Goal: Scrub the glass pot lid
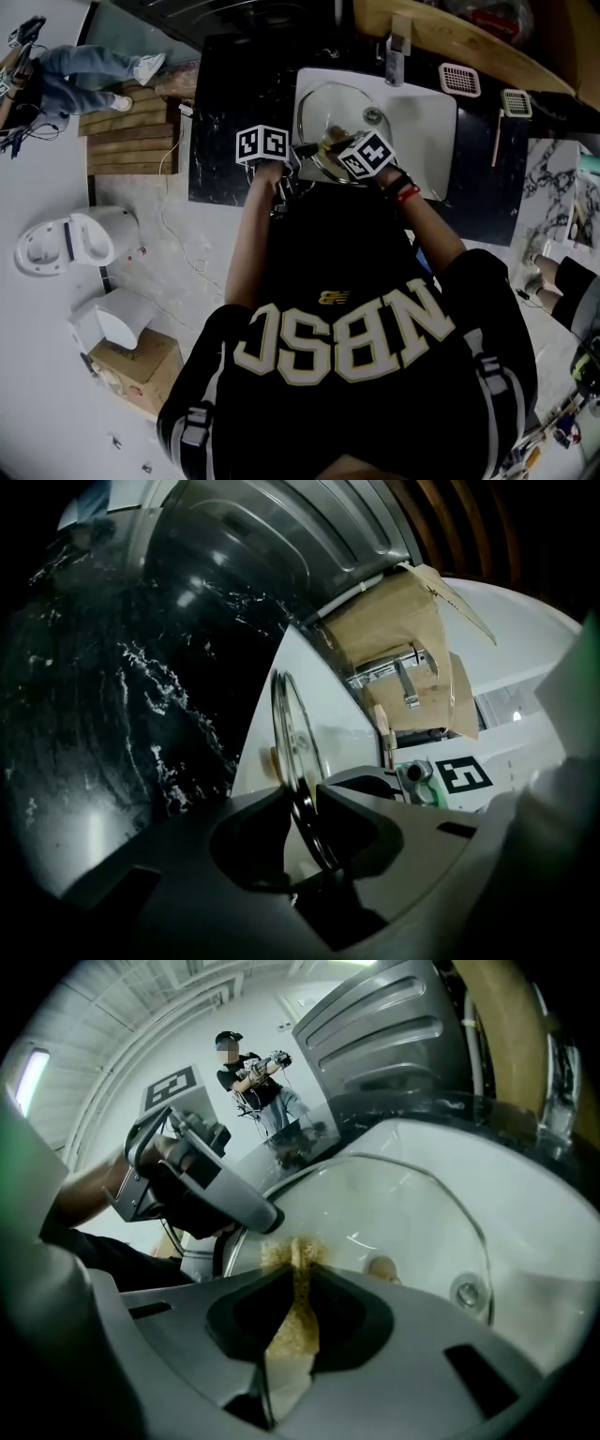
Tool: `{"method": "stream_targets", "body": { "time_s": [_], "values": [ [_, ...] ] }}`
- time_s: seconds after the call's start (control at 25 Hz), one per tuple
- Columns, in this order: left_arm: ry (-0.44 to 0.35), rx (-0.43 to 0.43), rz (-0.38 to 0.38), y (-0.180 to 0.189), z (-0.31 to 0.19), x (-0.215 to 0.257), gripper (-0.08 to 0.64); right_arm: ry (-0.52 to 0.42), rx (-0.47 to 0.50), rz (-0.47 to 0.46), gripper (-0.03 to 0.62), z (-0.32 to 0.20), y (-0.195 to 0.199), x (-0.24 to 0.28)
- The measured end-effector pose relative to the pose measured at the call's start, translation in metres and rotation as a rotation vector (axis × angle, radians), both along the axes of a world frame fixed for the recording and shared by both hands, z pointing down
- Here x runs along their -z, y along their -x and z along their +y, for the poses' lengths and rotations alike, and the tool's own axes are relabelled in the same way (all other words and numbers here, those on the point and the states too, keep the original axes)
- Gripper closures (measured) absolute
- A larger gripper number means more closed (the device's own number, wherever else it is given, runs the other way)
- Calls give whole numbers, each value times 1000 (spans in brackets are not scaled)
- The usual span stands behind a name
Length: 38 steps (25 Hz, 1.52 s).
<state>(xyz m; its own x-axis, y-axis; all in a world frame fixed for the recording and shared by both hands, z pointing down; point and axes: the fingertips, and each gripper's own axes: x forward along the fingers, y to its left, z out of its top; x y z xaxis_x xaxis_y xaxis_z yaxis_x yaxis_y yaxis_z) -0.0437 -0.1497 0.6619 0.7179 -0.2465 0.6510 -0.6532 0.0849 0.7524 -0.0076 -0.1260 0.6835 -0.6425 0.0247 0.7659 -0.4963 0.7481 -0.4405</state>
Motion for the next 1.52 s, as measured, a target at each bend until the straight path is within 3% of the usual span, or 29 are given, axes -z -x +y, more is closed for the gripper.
{"method": "stream_targets", "body": {
  "time_s": [0.32, 0.6, 1.04, 1.2, 1.52],
  "values": [
    [-5, -7, -11, -1, 1, 1, 462, -114, -73, -109, 525, -47, 34, -2],
    [3, 24, -9, 0, 1, -1, 460, -244, -152, -82, 525, -93, 40, -17],
    [2, 25, -16, -1, 4, 0, 449, -313, -194, 59, 525, -141, 26, -53],
    [4, 28, -16, -2, 5, -1, 448, -280, -254, 143, 525, -152, -2, -70],
    [5, 39, -13, -3, 8, -1, 448, -270, -245, 310, 525, -159, -62, -101]
  ]
}}
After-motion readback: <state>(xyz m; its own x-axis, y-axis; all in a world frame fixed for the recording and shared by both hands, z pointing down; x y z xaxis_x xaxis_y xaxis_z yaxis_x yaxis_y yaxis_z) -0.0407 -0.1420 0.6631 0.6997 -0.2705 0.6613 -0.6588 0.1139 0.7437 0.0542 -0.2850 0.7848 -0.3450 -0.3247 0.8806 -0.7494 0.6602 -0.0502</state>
